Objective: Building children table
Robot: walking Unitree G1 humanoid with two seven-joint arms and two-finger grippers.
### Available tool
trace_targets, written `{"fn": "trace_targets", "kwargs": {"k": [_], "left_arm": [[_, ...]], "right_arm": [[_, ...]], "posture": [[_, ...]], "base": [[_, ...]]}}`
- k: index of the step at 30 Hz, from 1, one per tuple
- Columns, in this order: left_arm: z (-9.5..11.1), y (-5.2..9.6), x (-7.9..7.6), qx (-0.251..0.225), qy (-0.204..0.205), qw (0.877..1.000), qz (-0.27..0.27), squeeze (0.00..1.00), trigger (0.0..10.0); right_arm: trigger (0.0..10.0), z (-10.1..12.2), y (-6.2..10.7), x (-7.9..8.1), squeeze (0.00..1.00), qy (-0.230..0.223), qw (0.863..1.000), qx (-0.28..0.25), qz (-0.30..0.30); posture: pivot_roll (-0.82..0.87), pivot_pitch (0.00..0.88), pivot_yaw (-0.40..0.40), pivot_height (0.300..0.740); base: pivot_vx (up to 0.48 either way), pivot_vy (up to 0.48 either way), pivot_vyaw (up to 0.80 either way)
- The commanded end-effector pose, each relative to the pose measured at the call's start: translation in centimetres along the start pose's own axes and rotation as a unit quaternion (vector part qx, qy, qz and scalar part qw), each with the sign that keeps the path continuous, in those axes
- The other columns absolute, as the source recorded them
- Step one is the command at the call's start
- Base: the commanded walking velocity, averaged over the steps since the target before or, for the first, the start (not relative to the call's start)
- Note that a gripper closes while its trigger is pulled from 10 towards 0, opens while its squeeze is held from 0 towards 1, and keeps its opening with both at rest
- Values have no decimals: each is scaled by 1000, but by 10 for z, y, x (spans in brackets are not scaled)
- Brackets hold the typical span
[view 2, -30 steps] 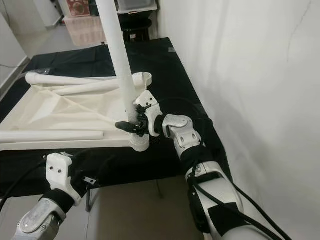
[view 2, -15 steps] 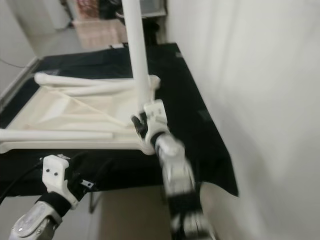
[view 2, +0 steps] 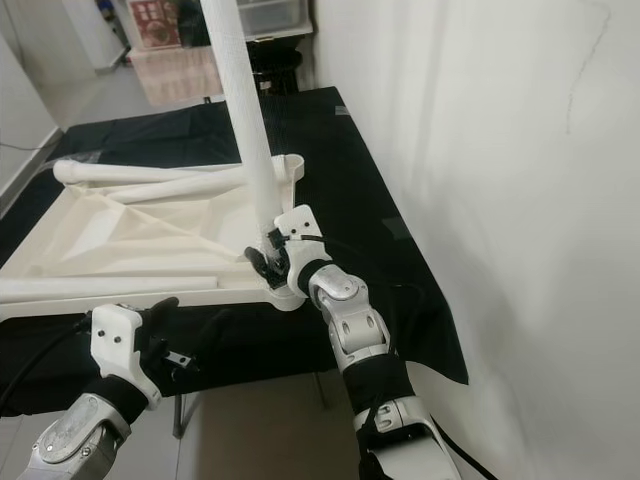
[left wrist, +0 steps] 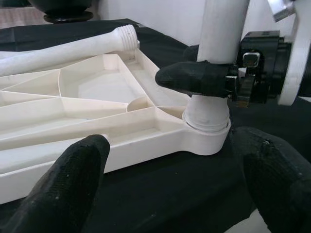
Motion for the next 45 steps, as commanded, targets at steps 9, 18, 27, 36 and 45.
{"fn": "trace_targets", "kwargs": {"k": [9,18,27,36,45], "left_arm": [[-4,3,3,14,-1,1000,6,0,10000],[-4,5,2,11,-1,1000,9,0,10000],[-4,5,0,11,-1,1000,7,0,10000],[0,5,3,5,0,1000,9,0,10000],[-1,1,4,5,1,1000,7,0,10000]], "right_arm": [[10000,13,-6,-6,0,64,981,-55,175],[0,7,-4,-20,0,38,975,-44,213],[0,0,0,-29,0,83,974,-19,212],[0,-18,14,28,0,48,998,30,23],[10000,-13,0,33,949,42,998,27,-23]], "posture": [[-14,79,85,740],[-11,86,81,740],[-14,92,75,740],[-49,124,89,740],[-40,87,78,740]], "base": [[0,0,0],[0,0,0],[0,0,0],[0,0,0],[0,0,0]]}}
Point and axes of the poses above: a point about 5 cm out from each wrist's last joint towards the gripper, its own y axis pointing back from the gripper into the wrist, its own z axis along the axis of the wrist's last joint, x = y × z, the point moved 2 cm from there along -y, pointing out of the wrist towards the gripper, and after that the axes turned 15 degrees about y, right-handed, at the moved point
